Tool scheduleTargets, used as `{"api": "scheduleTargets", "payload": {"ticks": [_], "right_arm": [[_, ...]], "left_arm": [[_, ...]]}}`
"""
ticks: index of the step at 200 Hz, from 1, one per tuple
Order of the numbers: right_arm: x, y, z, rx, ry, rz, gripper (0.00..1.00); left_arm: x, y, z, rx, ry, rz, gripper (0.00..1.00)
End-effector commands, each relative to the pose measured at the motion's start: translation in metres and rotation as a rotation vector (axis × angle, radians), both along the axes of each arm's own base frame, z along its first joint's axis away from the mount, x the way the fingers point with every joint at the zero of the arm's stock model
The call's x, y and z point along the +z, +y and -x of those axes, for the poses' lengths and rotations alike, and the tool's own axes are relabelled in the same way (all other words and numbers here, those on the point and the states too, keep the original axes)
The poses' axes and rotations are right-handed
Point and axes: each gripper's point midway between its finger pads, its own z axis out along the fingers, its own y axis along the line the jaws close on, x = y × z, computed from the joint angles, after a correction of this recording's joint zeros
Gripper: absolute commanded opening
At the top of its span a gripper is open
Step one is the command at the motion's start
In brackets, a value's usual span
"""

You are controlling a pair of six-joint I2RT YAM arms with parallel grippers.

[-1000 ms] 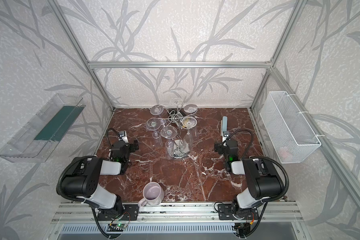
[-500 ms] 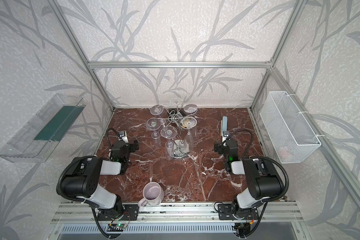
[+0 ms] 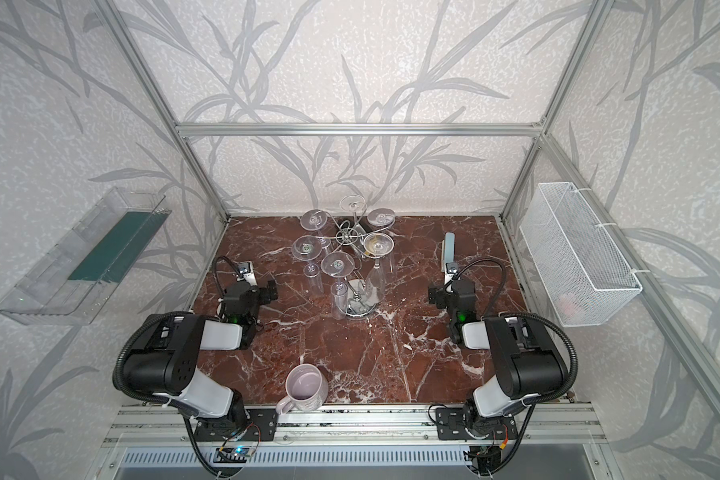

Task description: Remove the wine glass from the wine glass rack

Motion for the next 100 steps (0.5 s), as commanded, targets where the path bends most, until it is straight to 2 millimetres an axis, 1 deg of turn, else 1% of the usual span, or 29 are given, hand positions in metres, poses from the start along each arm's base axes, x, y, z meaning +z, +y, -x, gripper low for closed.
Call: {"api": "scheduleTargets", "payload": {"ticks": [1,15,25,32,38,40,43,49,53,57,59,61,69,74,88,100], "right_arm": [[0.017,0.0,-0.007,-0.001,-0.053,-0.011,0.99],[0.021,0.0,-0.007,-0.002,-0.07,-0.011,0.99],[0.032,-0.002,-0.008,-0.012,-0.106,-0.009,0.99],[0.037,-0.001,-0.009,-0.013,-0.082,-0.011,0.99],[0.038,-0.001,-0.006,-0.016,-0.017,-0.018,0.99],[0.043,0.0,-0.007,-0.015,-0.012,-0.026,0.99],[0.045,0.001,-0.006,-0.01,0.021,-0.033,0.99],[0.053,0.007,-0.003,0.024,0.076,-0.044,0.99],[0.067,0.014,-0.002,0.061,0.087,-0.057,0.99],[0.073,0.017,-0.001,0.077,0.094,-0.063,0.99],[0.08,0.021,0.0,0.092,0.097,-0.075,0.99],[0.081,0.021,0.002,0.095,0.1,-0.078,0.99],[0.1,0.026,0.006,0.111,0.1,-0.114,0.99],[0.112,0.03,0.009,0.121,0.099,-0.139,0.99],[0.145,0.037,0.022,0.145,0.082,-0.203,0.99],[0.167,0.038,0.034,0.148,0.062,-0.243,0.99]], "left_arm": [[0.013,0.003,-0.004,0.01,-0.042,0.008,0.99],[0.024,0.002,-0.002,0.01,-0.047,0.004,0.99],[0.038,0.003,0.001,0.019,-0.032,0.006,0.99],[0.05,0.004,0.004,0.037,-0.01,0.027,0.99],[0.062,0.007,0.008,0.059,0.002,0.049,0.99],[0.064,0.007,0.009,0.061,0.015,0.053,0.99],[0.074,0.007,0.009,0.059,0.009,0.057,0.99],[0.088,0.005,0.013,0.05,0.019,0.06,0.99],[0.097,0.002,0.015,0.037,0.021,0.067,0.99],[0.107,0.001,0.017,0.033,0.017,0.078,0.99],[0.112,0.0,0.019,0.027,0.013,0.086,0.99],[0.119,-0.001,0.02,0.024,0.004,0.096,0.99],[0.139,-0.009,0.026,-0.008,-0.008,0.137,0.99],[0.153,-0.015,0.029,-0.04,-0.026,0.166,0.99],[0.187,-0.035,0.04,-0.129,-0.058,0.256,0.98],[0.213,-0.049,0.05,-0.188,-0.086,0.342,0.97]]}}
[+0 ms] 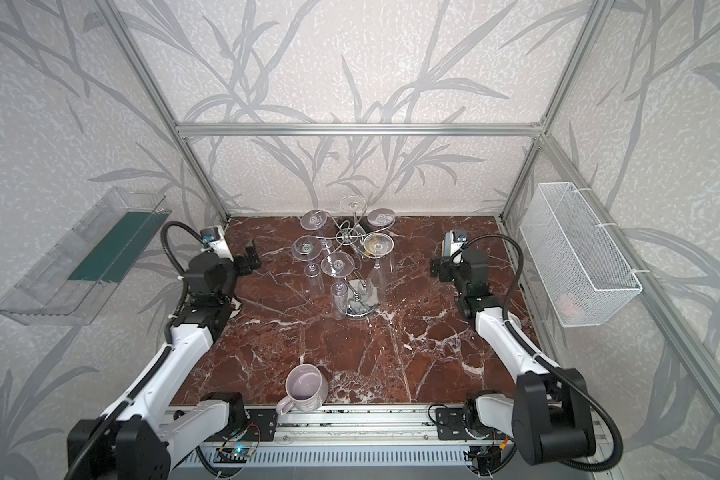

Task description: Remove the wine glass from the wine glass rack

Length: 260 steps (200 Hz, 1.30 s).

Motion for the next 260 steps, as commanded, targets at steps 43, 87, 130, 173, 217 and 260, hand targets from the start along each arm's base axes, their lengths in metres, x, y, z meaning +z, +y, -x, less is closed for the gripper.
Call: {"api": "scheduleTargets", "payload": {"ticks": [43,87,130,173,217,260], "right_arm": [[0.046,0.034,0.089,0.172,0.215,-0.219,0.99],[0.061,0.055,0.122,0.278,0.247,-0.357,0.99],[0.071,0.071,0.136,0.359,0.297,-0.439,0.99],[0.066,0.071,0.136,0.344,0.324,-0.459,0.99],[0.061,0.073,0.135,0.351,0.35,-0.472,0.99],[0.059,0.074,0.135,0.357,0.359,-0.469,0.99]], "left_arm": [[0.049,-0.085,0.044,-0.403,0.133,0.509,0.94],[0.063,-0.112,0.033,-0.534,0.186,0.666,0.91],[0.064,-0.134,0.017,-0.639,0.231,0.816,0.85],[0.058,-0.156,0.001,-0.726,0.261,0.881,0.81],[0.064,-0.181,-0.017,-0.796,0.286,0.9,0.77],[0.061,-0.194,-0.029,-0.805,0.298,0.904,0.72]]}}
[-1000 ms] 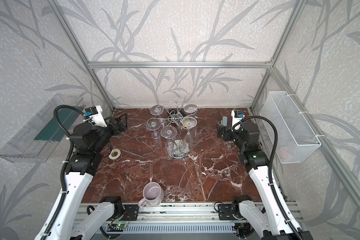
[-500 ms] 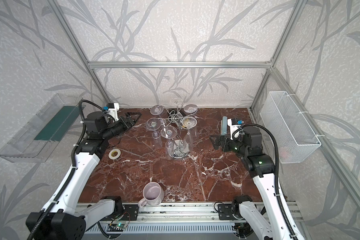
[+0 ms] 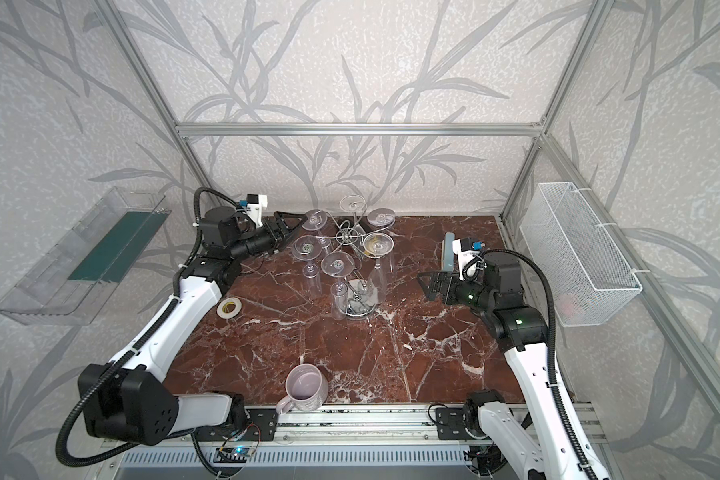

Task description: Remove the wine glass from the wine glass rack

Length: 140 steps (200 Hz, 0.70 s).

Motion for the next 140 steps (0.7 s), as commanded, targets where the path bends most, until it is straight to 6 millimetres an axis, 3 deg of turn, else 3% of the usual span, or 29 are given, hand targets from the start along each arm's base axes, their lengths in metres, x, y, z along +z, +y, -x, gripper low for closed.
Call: {"api": "scheduleTargets", "payload": {"ticks": [1,73,140], "right_arm": [[0.006,0.004,0.003,0.023,0.002,-0.016,0.99],[-0.002,0.0,0.002,-0.008,0.025,-0.012,0.99],[-0.005,-0.003,0.002,-0.027,0.033,-0.001,0.99]], "left_arm": [[0.019,-0.007,-0.003,-0.018,-0.042,0.028,0.72],[0.002,-0.008,-0.012,0.005,0.0,0.027,0.52],[0.005,-0.009,-0.016,0.009,-0.015,0.04,0.38]]}}
